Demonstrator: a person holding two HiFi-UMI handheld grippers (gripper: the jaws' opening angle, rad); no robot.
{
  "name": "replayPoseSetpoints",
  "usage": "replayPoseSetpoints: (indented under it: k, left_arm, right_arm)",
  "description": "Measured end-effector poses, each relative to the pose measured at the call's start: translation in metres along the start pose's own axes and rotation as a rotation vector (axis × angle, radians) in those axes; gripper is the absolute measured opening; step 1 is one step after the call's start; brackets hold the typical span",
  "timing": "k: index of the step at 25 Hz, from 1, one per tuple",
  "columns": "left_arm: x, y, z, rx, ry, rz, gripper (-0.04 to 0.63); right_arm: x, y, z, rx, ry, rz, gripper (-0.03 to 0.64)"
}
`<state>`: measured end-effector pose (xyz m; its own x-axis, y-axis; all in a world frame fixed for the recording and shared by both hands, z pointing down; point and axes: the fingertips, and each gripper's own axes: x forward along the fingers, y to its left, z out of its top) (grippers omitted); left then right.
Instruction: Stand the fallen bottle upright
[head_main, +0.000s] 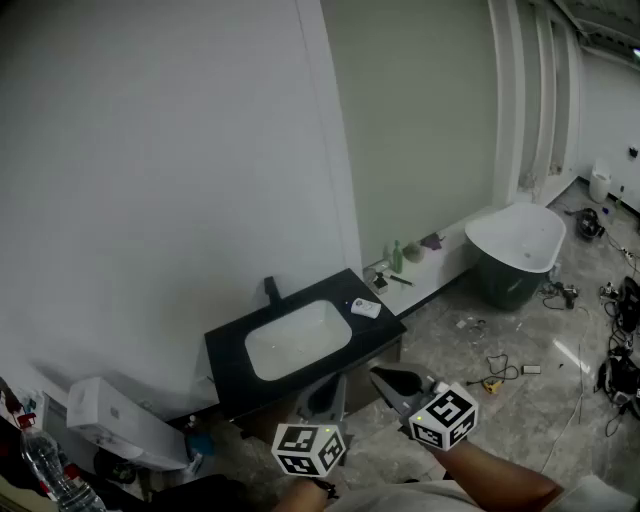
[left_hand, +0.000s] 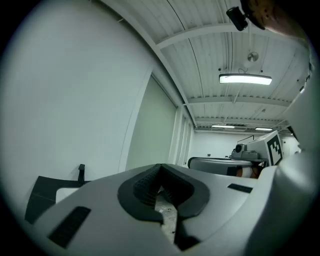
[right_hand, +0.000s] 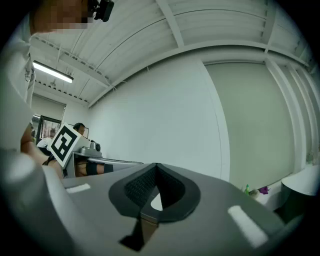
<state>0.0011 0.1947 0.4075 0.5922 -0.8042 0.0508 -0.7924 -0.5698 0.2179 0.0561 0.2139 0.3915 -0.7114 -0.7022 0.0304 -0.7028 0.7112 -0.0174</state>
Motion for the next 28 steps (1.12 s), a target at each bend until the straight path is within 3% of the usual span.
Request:
replayPoseSetpoints:
  k: [14,28]
  left_arm:
    - [-0.001,0.016,0.0,-0.016,0.011,-0.025,0.006]
    - [-0.015,0.097,-0.012,-0.038,0.056,-0.071,0.006]
  right_arm:
    - [0.014,0.0,-0.004,0.013,0.012,-0.025,0.002]
    - [0.086,0.018,-0.036,0.054,0.068,-0.063,0.003]
